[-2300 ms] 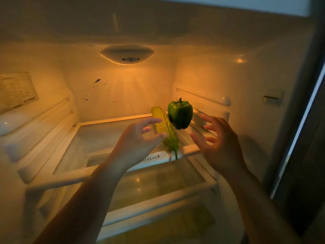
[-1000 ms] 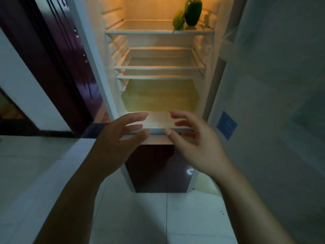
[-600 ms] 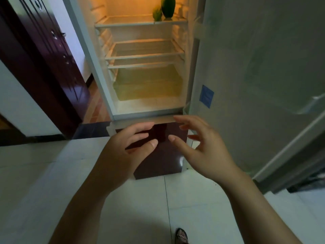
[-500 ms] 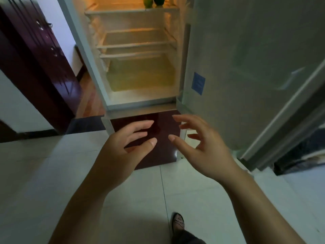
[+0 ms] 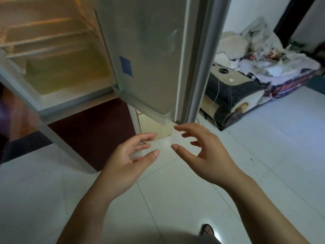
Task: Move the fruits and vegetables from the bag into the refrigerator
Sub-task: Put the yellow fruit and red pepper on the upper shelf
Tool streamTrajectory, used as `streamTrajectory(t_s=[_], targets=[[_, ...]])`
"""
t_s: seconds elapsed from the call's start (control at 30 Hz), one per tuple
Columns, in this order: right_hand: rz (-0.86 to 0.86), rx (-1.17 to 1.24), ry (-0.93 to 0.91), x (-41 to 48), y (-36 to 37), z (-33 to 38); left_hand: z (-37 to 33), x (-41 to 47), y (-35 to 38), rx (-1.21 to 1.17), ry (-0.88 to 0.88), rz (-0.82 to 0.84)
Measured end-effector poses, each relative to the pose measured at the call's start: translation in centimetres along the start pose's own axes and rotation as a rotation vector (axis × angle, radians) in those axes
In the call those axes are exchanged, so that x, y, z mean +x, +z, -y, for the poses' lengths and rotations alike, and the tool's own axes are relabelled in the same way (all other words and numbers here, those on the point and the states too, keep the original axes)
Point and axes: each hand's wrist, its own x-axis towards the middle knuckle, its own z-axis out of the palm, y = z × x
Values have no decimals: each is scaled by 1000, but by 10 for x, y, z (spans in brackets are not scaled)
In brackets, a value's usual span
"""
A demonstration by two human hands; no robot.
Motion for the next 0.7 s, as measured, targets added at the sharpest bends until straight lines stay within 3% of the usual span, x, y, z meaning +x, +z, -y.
streamTrajectory(t_s=[0.2, 0.57, 0.7], targets=[[-81, -20, 101, -35, -66, -60, -25, 31, 87, 42, 24, 138], [-212, -149, 288, -103, -236, -218, -73, 112, 331, 245, 179, 366], [-233, -129, 318, -112, -271, -262, -88, 135, 388, 282, 182, 426]])
